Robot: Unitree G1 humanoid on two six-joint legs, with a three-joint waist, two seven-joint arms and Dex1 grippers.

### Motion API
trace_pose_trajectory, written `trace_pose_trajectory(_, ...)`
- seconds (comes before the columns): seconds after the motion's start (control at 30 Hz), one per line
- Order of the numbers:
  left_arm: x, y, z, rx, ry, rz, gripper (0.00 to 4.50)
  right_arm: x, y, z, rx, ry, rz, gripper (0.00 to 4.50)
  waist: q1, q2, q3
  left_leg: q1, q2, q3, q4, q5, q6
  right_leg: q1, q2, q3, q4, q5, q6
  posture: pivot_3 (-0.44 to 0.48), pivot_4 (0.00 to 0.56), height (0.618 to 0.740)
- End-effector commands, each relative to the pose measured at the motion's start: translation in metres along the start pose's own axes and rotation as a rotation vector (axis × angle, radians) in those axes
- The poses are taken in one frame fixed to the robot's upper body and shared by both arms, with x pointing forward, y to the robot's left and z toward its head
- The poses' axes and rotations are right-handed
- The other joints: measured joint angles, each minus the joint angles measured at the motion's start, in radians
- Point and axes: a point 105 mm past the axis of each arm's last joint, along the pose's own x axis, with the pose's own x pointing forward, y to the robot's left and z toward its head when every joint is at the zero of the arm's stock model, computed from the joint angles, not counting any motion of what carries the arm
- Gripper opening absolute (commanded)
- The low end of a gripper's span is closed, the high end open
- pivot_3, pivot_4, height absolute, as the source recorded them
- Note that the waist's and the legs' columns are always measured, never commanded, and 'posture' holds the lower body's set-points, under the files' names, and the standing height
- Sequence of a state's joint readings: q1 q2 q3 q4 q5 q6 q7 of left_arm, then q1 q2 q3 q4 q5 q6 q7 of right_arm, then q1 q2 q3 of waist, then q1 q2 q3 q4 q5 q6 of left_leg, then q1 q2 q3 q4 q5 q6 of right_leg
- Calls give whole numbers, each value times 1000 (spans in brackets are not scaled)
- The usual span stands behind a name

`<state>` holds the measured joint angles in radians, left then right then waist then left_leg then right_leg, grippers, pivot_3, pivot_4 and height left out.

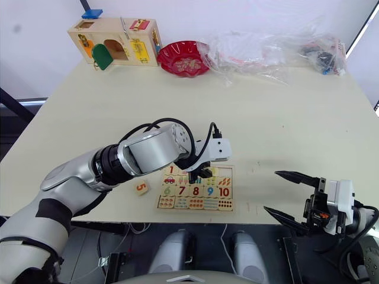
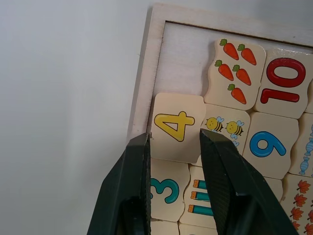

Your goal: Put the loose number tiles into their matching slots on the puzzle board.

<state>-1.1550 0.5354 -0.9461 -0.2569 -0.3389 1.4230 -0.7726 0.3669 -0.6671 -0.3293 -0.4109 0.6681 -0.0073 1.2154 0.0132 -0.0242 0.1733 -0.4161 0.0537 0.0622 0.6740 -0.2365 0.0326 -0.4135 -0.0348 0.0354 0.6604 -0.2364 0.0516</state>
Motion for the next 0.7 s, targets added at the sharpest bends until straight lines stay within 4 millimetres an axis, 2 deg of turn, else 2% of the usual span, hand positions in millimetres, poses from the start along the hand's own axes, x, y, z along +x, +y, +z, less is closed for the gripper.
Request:
trace_pose_trajectory(0.03,-2,0,5,30,-18,18,962,0,0,9,-50,-17,2,4500,0,0,0,0,0,0,0,0,0,0,0,0,0,0,0,0,150,740)
trace_pose_trajectory(0.7,-2,-2,4,37,-13,28,962,4,1,10,-44,-20,16,4500,0,0,0,0,0,0,0,0,0,0,0,0,0,0,0,0,150,740)
